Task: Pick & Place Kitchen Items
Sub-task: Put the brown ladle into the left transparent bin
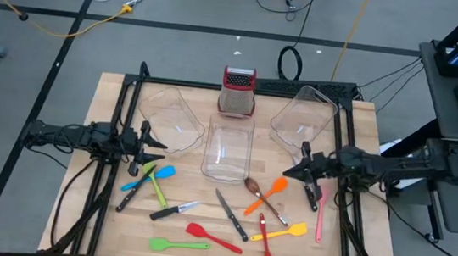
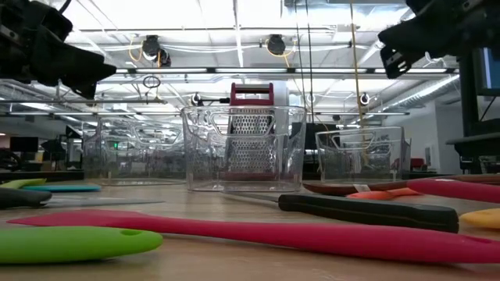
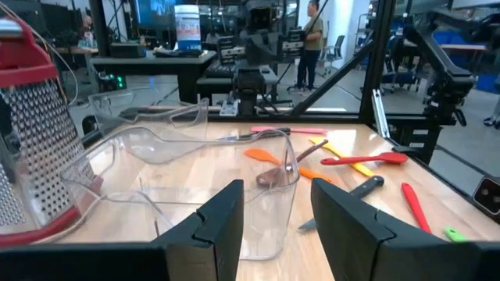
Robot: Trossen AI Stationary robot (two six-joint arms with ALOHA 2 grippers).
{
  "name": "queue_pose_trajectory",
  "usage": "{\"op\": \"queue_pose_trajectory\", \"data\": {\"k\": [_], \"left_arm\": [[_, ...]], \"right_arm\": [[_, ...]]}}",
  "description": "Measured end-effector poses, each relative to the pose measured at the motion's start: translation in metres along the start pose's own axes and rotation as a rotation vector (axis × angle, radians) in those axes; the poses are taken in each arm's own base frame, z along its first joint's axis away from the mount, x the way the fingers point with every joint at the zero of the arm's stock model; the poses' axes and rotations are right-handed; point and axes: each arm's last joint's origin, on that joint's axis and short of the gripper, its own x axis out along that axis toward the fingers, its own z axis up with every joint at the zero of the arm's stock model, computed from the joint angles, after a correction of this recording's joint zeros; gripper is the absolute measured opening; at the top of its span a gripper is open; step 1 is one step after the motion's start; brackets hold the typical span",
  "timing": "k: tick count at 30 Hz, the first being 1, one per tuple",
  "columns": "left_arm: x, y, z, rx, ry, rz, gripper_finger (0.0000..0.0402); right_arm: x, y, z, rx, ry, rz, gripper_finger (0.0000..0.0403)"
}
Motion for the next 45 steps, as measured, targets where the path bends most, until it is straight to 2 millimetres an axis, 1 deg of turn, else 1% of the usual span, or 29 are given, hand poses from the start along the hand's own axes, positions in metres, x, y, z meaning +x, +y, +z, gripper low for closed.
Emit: {"op": "queue_pose_trajectory", "data": {"k": [3, 8, 13, 17, 20, 24, 30, 34, 39, 45], "left_arm": [[0.0, 0.0, 0.0, -0.022, 0.001, -0.007, 0.0152], [0.0, -0.001, 0.0, -0.024, 0.003, -0.016, 0.0152], [0.0, -0.001, 0.0, -0.024, 0.005, -0.016, 0.0152], [0.0, 0.0, 0.0, -0.022, 0.005, -0.014, 0.0152], [0.0, 0.0, 0.0, -0.016, 0.005, -0.011, 0.0152], [0.0, 0.0, 0.0, -0.014, 0.005, -0.01, 0.0152], [0.0, 0.0, 0.0, 0.012, 0.005, -0.009, 0.0152], [0.0, 0.0, 0.0, 0.013, 0.005, -0.009, 0.0152], [0.0, 0.0, 0.0, 0.013, 0.005, -0.009, 0.0152], [0.0, 0.0, 0.0, 0.002, 0.005, -0.009, 0.0152]], "right_arm": [[0.013, 0.01, 0.008, -0.017, 0.144, -0.047, 0.0004], [0.028, 0.031, 0.031, -0.052, 0.331, -0.131, 0.0004], [0.042, 0.051, 0.039, -0.001, 0.464, -0.147, 0.0004], [0.054, 0.062, 0.03, 0.075, 0.565, -0.162, 0.0005], [0.061, 0.067, 0.02, 0.187, 0.644, -0.156, 0.0016], [0.068, 0.068, 0.005, 0.366, 0.761, -0.188, 0.0046], [0.073, 0.069, -0.009, 0.493, 0.872, -0.222, 0.0096], [0.075, 0.07, -0.014, 0.561, 0.915, -0.235, 0.0119], [0.077, 0.069, -0.016, 0.649, 0.942, -0.248, 0.0124], [0.081, 0.069, -0.021, 0.68, 0.959, -0.287, 0.0119]]}}
